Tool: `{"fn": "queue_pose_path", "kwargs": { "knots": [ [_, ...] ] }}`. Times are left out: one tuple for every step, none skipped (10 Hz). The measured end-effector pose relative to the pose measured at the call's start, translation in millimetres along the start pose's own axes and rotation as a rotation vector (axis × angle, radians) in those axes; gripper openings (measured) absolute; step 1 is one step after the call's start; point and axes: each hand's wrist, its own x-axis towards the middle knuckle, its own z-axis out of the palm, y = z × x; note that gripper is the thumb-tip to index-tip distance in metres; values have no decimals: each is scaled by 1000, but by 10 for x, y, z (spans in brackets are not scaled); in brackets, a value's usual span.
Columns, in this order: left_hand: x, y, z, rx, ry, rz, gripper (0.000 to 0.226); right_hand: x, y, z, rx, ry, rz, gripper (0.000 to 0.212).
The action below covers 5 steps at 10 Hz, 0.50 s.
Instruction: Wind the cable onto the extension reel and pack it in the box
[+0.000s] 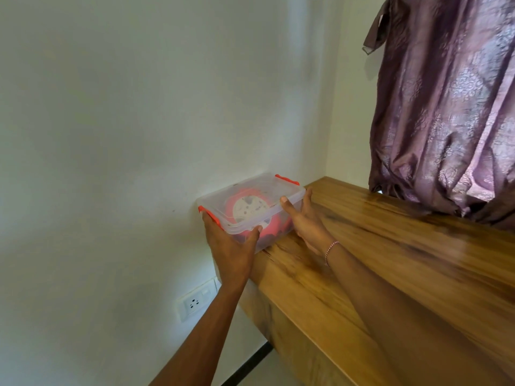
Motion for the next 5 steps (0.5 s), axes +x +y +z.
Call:
{"fn": "queue_pose_path", "kwargs": {
  "knots": [
    [-10, 125, -33, 444, 58, 60, 126, -79, -77, -92, -239, 64, -63, 95],
    [-19, 349, -4, 631, 18, 331, 119, -169, -150, -217, -427, 85, -178, 79],
    [-80, 567, 140, 578, -153, 483, 104, -325, -245, -444, -616, 138, -242, 73],
    [-222, 740, 319, 489, -342, 602, 94, -532, -345, -801, -794, 202, -319, 70],
    [-423, 959, 526, 465, -464, 691, 93, -843, -496, -1279, -947, 333, -346, 71]
  ]
}}
